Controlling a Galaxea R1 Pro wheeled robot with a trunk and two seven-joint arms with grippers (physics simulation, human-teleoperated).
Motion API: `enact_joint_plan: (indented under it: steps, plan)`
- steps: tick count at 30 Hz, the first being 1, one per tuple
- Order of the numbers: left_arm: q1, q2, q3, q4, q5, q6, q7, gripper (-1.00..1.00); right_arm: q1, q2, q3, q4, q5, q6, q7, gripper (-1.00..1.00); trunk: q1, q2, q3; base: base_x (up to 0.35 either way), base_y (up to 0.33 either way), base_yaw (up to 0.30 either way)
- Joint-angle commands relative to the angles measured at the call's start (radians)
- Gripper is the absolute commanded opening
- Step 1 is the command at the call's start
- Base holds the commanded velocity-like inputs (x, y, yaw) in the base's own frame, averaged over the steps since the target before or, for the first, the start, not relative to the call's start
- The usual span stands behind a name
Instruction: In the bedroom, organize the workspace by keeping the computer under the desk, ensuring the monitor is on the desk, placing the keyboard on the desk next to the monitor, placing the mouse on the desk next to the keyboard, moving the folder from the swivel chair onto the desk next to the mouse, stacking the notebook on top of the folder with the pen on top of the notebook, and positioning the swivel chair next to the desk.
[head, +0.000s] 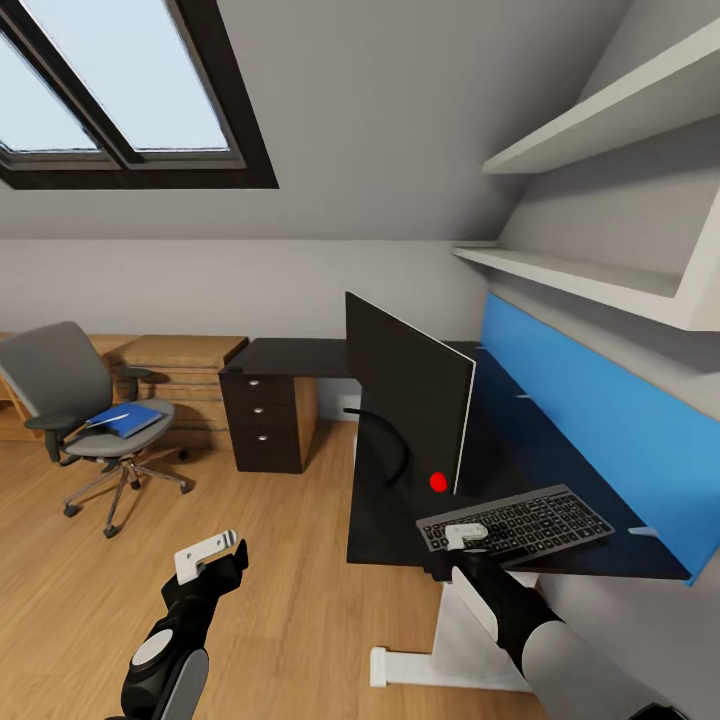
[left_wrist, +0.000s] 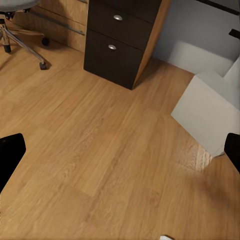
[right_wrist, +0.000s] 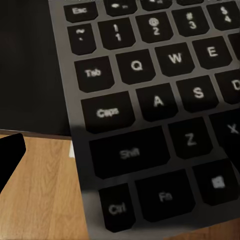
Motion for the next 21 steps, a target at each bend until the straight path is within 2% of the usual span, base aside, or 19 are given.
enact_joint_plan:
  steps: [1,6,17,21]
  plan:
    - [-0.001,0.000,-0.001,-0.001,0.008,0.003,0.008,1.00,-0.001,-0.001,0.007,-0.002,-0.010,0.003,-0.010,1.00,0.000,-0.001,-0.001,0.000,0.000,0.000]
    - [-0.001,0.000,-0.001,-0.002,0.008,0.003,0.008,1.00,-0.001,-0.001,0.007,-0.002,-0.010,0.003,-0.009,1.00,0.000,-0.001,-0.001,-0.061,0.000,0.000]
    - [-0.001,0.000,-0.001,-0.002,0.010,0.003,0.007,1.00,-0.001,-0.001,0.007,-0.002,-0.010,0.004,-0.009,1.00,0.000,-0.001,-0.001,-0.298,0.000,0.000]
    - [-0.003,-0.006,0.004,0.004,0.006,-0.003,0.012,1.00,-0.005,0.005,0.012,-0.001,-0.008,0.010,-0.009,1.00,0.000,-0.001,-0.001,-0.189,0.000,0.000]
